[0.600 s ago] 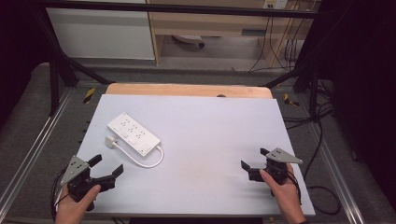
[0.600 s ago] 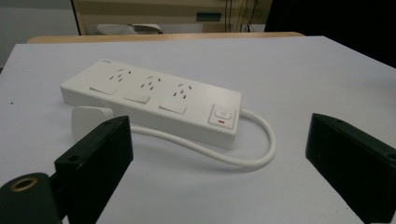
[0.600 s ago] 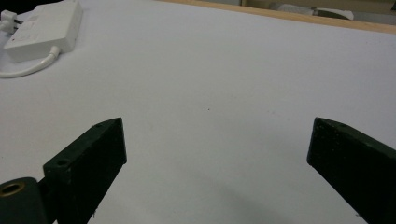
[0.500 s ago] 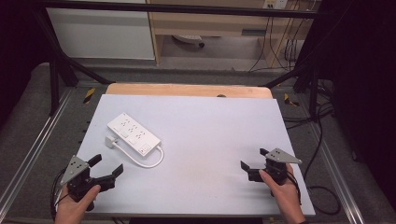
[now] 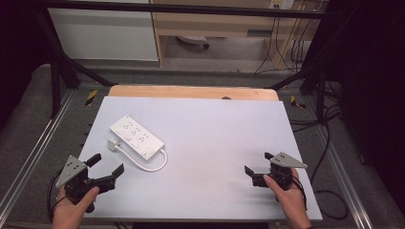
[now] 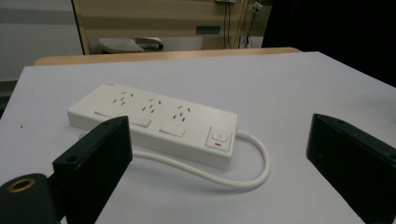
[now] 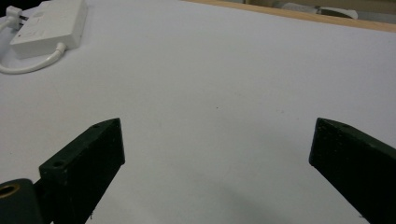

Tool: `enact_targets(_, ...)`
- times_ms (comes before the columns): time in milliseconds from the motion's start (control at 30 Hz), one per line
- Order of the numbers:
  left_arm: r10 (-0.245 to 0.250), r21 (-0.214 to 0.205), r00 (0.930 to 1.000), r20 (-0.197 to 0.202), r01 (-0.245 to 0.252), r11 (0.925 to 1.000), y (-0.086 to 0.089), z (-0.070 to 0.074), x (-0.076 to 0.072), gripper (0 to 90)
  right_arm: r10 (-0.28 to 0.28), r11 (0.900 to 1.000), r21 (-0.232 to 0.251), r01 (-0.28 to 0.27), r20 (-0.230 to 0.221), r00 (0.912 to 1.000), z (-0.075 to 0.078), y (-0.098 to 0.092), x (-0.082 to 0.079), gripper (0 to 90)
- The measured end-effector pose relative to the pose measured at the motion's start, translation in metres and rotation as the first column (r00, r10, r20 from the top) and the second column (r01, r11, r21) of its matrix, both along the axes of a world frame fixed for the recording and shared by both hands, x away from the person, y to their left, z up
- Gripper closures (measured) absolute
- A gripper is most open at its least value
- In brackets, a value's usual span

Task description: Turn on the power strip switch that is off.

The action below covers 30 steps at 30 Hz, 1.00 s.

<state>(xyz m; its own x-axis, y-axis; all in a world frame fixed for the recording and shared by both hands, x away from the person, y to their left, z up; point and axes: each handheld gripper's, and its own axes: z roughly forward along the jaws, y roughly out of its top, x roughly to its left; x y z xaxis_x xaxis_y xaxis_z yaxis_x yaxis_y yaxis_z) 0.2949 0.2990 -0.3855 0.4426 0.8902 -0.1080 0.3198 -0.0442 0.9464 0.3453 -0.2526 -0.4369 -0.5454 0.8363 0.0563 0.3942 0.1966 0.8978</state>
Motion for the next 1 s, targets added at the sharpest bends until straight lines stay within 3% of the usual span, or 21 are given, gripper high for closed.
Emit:
enact_targets(200, 0.005, 0.011, 1.0000, -0.002, -0.005, 0.9999, 0.000, 0.014, 0.008, 6.2, 0.003, 1.0000, 0.002, -0.003, -0.003, 1.0000, 0.000, 0.000, -0.001, 3.8)
enact_targets(433, 0.004, 0.024, 0.9999, -0.015, -0.004, 0.9997, -0.005, 0.031, 0.027, 6.4, 0.009, 0.9999, 0.006, -0.009, -0.001, 1.0000, 0.001, 0.001, -0.002, 3.6)
enact_targets(500, 0.013, 0.007, 0.9999, -0.011, -0.013, 0.9999, -0.007, 0.031, 0.029, 6.7, 0.013, 0.9999, 0.003, -0.013, -0.001, 0.9999, 0.001, 0.001, -0.003, 3.6)
enact_targets(633, -0.005, 0.038, 0.9996, -0.027, 0.006, 0.9993, -0.008, 0.030, 0.030, 6.9, 0.024, 0.9997, 0.002, -0.024, 0.008, 0.9997, 0.002, 0.002, -0.004, 3.6)
enact_targets(1000, -0.007, 0.012, 0.9999, -0.010, 0.007, 0.9999, -0.010, 0.051, 0.053, 6.7, 0.026, 0.9996, 0.007, -0.026, 0.006, 0.9996, 0.002, 0.004, -0.002, 3.6)
